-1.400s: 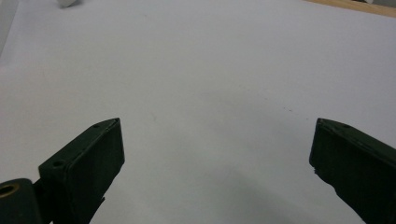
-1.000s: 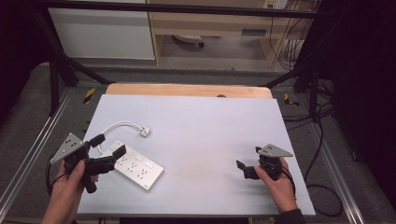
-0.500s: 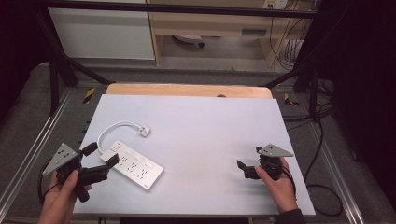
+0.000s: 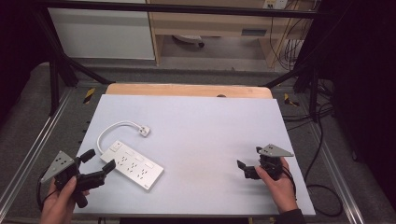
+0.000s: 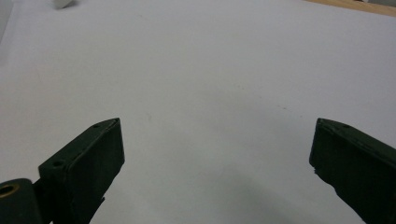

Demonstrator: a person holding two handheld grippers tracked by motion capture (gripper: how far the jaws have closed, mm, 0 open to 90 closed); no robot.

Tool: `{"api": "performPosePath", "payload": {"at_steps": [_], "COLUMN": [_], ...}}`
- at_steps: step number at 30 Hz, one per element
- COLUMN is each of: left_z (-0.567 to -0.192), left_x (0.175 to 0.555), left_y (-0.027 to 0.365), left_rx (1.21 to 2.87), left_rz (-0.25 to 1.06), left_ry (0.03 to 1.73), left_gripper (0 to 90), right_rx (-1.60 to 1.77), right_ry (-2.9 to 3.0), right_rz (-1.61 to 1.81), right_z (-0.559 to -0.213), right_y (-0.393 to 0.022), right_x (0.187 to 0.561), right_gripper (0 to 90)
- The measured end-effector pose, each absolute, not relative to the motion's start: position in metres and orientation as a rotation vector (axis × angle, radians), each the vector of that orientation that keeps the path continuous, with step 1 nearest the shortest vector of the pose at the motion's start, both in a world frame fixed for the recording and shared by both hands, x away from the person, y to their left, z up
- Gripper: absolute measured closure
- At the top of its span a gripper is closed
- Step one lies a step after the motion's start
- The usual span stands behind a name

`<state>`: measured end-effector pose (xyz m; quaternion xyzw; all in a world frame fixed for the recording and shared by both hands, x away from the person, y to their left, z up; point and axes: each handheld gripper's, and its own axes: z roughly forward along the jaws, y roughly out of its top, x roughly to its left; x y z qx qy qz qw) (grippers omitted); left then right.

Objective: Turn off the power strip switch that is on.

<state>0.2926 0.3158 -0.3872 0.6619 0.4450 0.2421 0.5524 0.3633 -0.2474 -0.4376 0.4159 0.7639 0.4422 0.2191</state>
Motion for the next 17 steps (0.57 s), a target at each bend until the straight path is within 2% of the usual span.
{"api": "performPosePath", "payload": {"at_steps": [17], "left_z": [-0.417], "left_x": [0.294], "left_y": [0.299], "left_rx": [1.700], "left_rz": [0.515], "left_ry": [1.056], "left_gripper": [7.2], "right_rx": [1.234], "right_ry": [2.225], "right_rz": [1.050], "right_z": [-0.458], "right_y": [-0.243], "right_x": [0.372], "right_gripper": [2.8]}}
